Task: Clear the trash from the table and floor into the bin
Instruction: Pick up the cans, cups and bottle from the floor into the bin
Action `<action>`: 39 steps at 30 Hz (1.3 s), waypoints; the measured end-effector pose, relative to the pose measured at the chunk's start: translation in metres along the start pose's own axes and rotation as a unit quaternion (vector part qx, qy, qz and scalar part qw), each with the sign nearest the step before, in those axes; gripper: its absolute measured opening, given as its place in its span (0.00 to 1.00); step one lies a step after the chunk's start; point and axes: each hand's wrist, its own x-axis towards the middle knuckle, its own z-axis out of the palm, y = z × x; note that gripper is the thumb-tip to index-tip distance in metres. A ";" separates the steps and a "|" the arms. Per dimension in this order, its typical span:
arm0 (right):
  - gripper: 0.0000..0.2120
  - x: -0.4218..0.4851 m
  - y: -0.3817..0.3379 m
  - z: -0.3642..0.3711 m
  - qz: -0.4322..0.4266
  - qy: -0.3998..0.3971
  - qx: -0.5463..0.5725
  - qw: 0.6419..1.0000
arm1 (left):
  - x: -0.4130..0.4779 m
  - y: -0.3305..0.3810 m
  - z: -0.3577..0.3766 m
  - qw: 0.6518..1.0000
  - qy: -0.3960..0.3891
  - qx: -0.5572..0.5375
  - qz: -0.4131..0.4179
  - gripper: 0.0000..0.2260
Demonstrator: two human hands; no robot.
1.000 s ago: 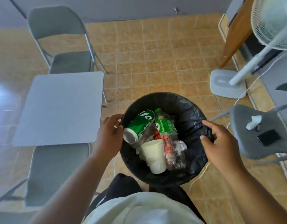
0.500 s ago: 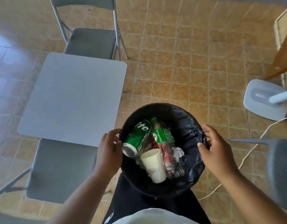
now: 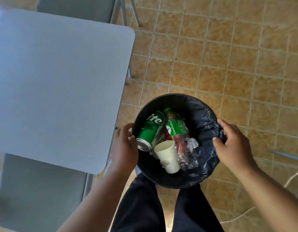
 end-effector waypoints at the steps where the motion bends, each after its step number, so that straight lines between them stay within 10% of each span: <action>1: 0.28 0.015 0.007 0.012 -0.004 -0.002 0.000 1.000 | 0.012 -0.009 0.014 1.000 0.004 -0.004 -0.009 0.17; 16: 0.29 0.176 0.046 0.169 -0.056 -0.045 -0.022 0.997 | 0.144 -0.110 0.134 0.994 0.046 -0.064 -0.075 0.19; 39: 0.33 0.187 0.036 0.208 -0.070 -0.142 -0.061 0.985 | 0.165 -0.151 0.139 0.991 -0.025 -0.044 -0.126 0.23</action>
